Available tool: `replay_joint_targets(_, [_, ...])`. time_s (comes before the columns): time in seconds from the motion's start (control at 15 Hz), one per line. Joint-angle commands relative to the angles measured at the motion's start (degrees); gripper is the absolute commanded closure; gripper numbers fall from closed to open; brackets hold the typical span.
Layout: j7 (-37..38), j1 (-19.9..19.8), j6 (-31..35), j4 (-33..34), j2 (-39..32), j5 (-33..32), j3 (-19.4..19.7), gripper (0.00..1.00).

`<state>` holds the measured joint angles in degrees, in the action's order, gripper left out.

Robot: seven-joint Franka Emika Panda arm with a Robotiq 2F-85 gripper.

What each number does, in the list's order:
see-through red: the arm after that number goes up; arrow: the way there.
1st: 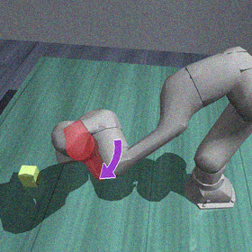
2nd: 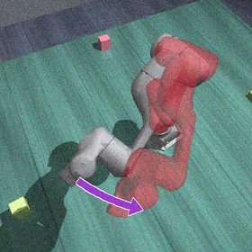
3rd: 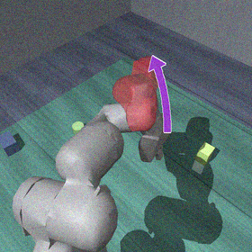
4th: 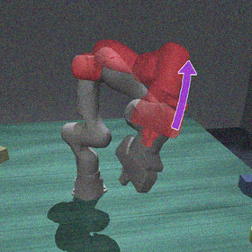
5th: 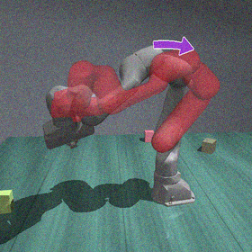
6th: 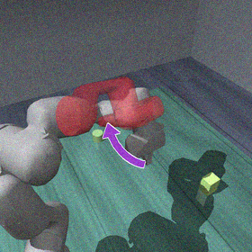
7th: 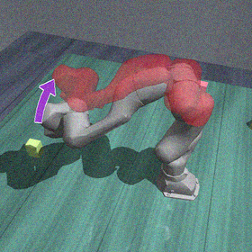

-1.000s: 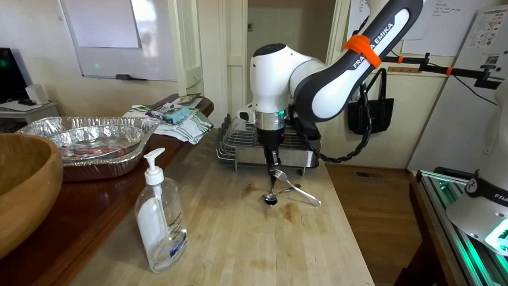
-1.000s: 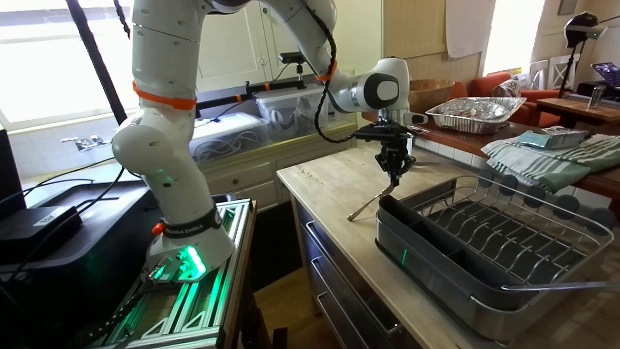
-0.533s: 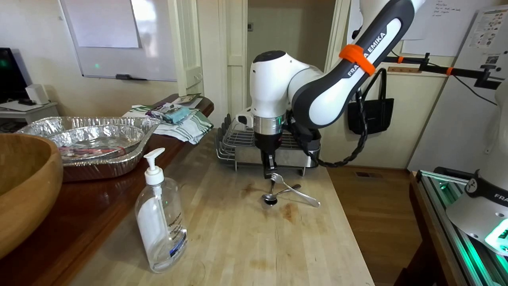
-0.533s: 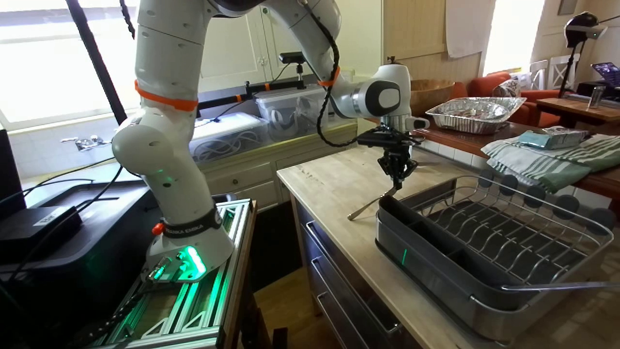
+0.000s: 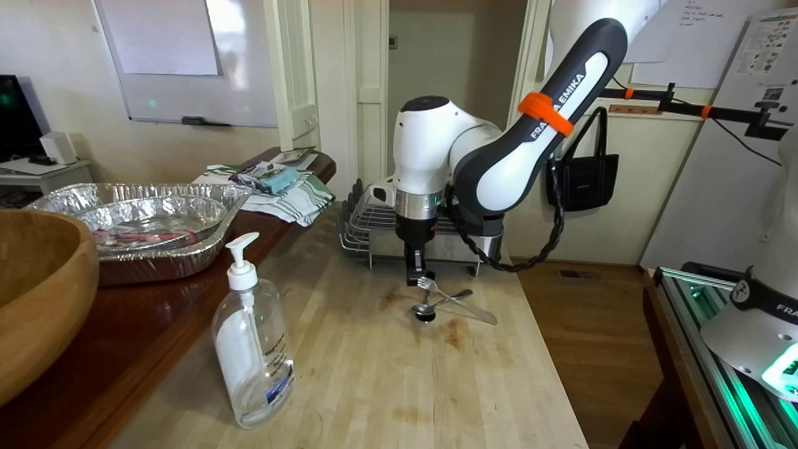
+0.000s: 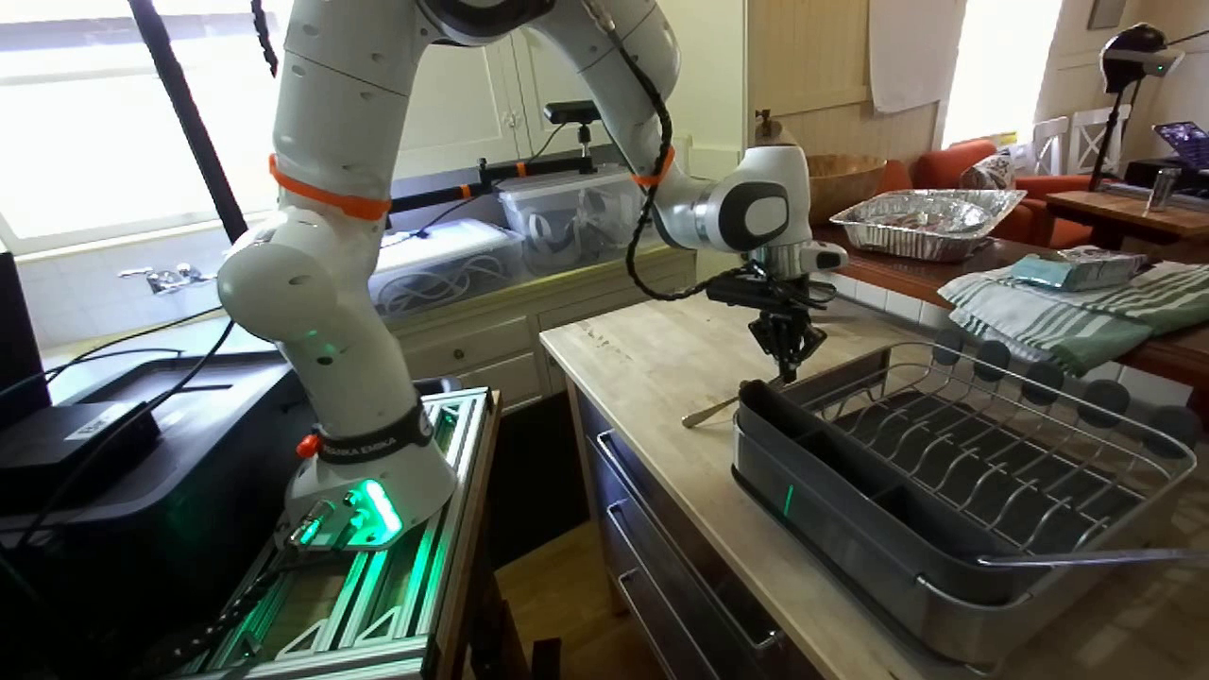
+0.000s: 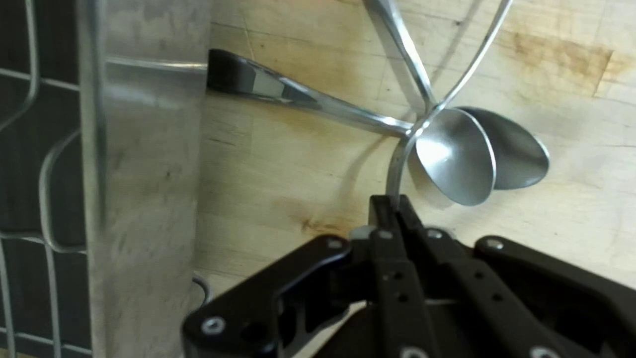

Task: Place the spoon in its rightful place

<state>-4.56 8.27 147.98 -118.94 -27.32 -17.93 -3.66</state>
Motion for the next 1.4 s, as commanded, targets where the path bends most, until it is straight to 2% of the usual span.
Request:
replay_joint_targets(0.0, [1.53, 0.13, 3.05, 2.34, -3.67, 1.39, 0.86, 0.99])
replay_joint_targets(0.33, [2.95, 0.53, 3.9, 3.69, -5.49, 1.45, 1.83, 0.99])
replay_joint_targets(0.4, [3.2, 0.59, 4.02, 3.87, -5.73, 1.42, 1.95, 0.96])
replay_joint_targets(0.53, [3.64, 0.7, 4.1, 4.27, -6.15, 1.33, 2.2, 0.8])
replay_joint_targets(0.6, [3.92, 0.79, 4.38, 4.42, -6.35, 1.28, 2.36, 0.76])
replay_joint_targets(0.67, [4.17, 0.83, 4.63, 4.61, -6.6, 1.33, 2.45, 0.72])
replay_joint_targets(0.8, [4.56, 0.95, 5.2, 4.81, -6.99, 1.32, 2.66, 0.71])
replay_joint_targets(0.87, [4.68, 0.96, 5.36, 4.84, -7.07, 1.4, 2.73, 0.65])
replay_joint_targets(0.93, [4.7, 0.9, 5.3, 4.86, -6.96, 1.54, 2.68, 0.48])
replay_joint_targets(1.0, [4.92, 0.85, 5.33, 4.8, -6.71, 1.76, 2.6, 0.44])
replay_joint_targets(1.33, [5.41, 0.58, 4.58, 4.49, -3.97, 4.31, 1.56, 0.08])
